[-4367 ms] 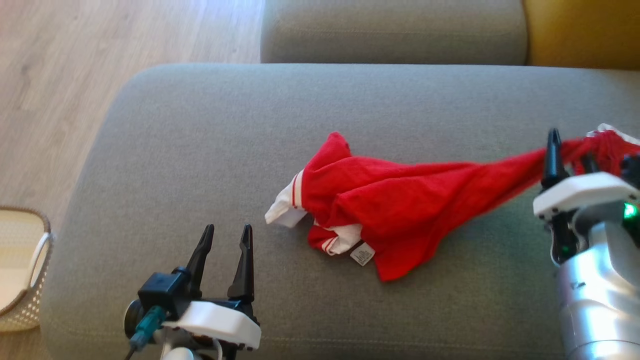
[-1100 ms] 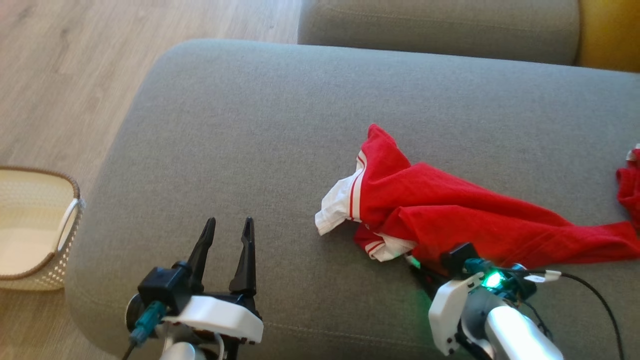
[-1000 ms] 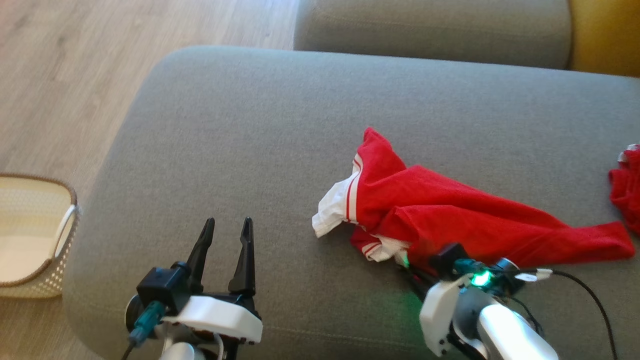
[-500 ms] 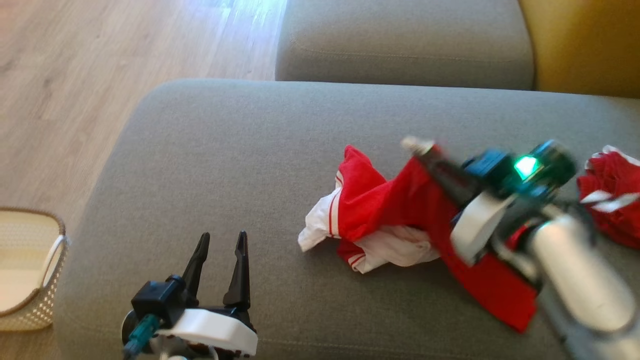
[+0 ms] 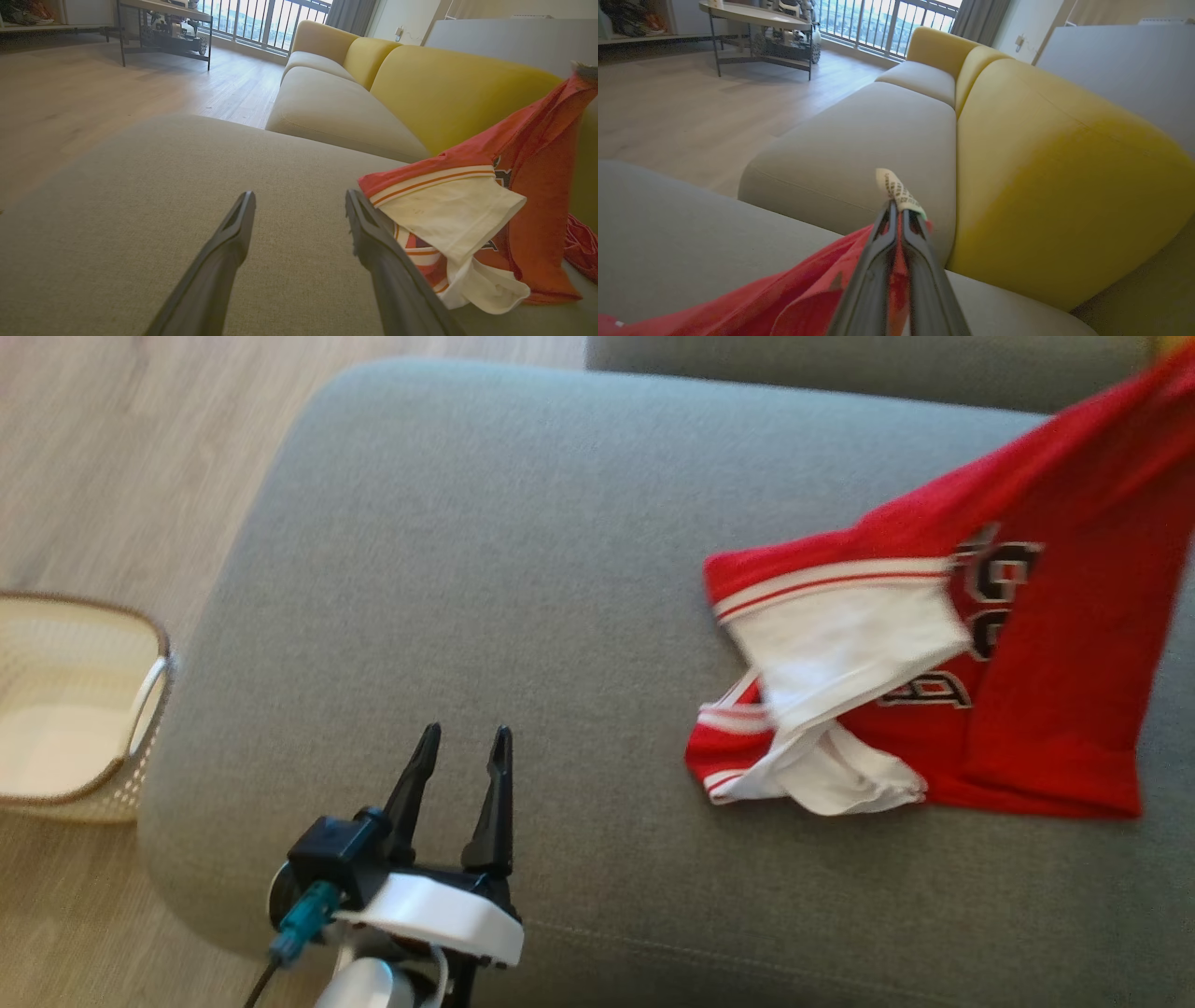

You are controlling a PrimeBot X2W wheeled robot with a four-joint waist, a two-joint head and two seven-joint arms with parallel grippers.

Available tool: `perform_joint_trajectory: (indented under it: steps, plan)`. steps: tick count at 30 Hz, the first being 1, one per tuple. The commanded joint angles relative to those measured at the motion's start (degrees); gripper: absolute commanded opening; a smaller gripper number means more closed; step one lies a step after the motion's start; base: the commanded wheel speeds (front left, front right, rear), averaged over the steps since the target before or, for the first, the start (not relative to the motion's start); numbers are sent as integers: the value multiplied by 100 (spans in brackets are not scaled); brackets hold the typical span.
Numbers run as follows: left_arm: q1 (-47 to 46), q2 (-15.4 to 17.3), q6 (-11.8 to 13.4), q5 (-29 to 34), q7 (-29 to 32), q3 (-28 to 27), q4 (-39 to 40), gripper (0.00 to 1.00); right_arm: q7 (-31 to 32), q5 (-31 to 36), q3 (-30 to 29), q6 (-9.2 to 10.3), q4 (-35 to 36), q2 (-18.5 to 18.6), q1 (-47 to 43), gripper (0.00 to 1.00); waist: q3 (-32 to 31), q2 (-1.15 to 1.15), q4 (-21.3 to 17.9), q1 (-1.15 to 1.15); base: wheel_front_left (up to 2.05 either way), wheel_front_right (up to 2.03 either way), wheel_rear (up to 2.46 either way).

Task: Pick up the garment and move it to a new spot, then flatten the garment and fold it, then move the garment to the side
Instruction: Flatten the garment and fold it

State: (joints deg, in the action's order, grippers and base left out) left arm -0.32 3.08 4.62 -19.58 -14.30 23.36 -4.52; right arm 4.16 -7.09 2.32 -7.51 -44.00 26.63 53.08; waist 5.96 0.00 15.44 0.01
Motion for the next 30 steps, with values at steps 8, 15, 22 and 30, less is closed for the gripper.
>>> perform_joint_trajectory:
  steps: [8,15,22,30]
  plan:
    - [-421,-20,208,-157,-70,34,213,100,-165,1168,-343,2,-1605,-374,717,100,350,0,186,-1,0,0,0]
    - [-435,-20,195,-93,-70,-154,158,100,-1057,711,371,2,-1762,-1027,574,100,36,0,-185,-1,0,0,0]
    - [-306,-20,99,58,-70,-529,163,100,-1811,-179,1328,2,-886,-1320,-122,100,-418,0,-602,-1,0,0,0]
    - [-10,-20,-25,149,-70,-875,227,100,-1907,-567,1518,2,1010,-1260,-1845,100,-782,0,-969,-1,0,0,0]
